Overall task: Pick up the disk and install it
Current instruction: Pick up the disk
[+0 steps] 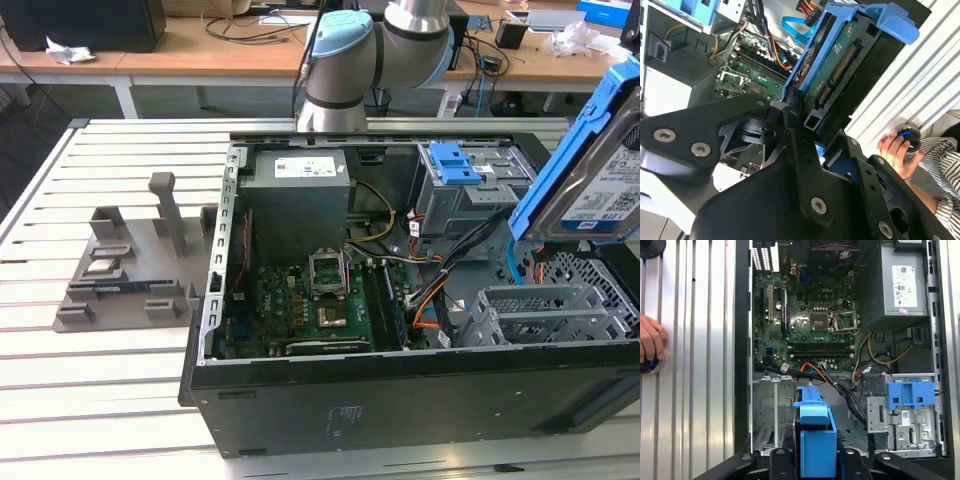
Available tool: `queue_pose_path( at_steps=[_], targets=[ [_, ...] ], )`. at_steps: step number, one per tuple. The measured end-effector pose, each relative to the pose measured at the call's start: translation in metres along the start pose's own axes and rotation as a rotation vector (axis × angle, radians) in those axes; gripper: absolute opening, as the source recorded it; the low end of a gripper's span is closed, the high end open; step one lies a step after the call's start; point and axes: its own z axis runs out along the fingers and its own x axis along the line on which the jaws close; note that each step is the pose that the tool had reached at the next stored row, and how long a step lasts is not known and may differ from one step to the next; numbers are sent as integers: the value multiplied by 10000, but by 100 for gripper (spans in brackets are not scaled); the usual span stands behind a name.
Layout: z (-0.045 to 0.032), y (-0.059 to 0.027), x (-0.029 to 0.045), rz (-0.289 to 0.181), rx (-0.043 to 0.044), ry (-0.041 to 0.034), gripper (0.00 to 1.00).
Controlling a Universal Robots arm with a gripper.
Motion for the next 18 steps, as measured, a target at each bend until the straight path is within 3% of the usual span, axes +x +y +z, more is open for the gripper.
queue_pose_path(
  at_steps=[3,12,18],
  targets=[
    [88,-10,91,0,0,-1,36],
    [297,-29,103,1,0,1,36],
    [480,-48,112,0,0,-1,36]
  ],
)
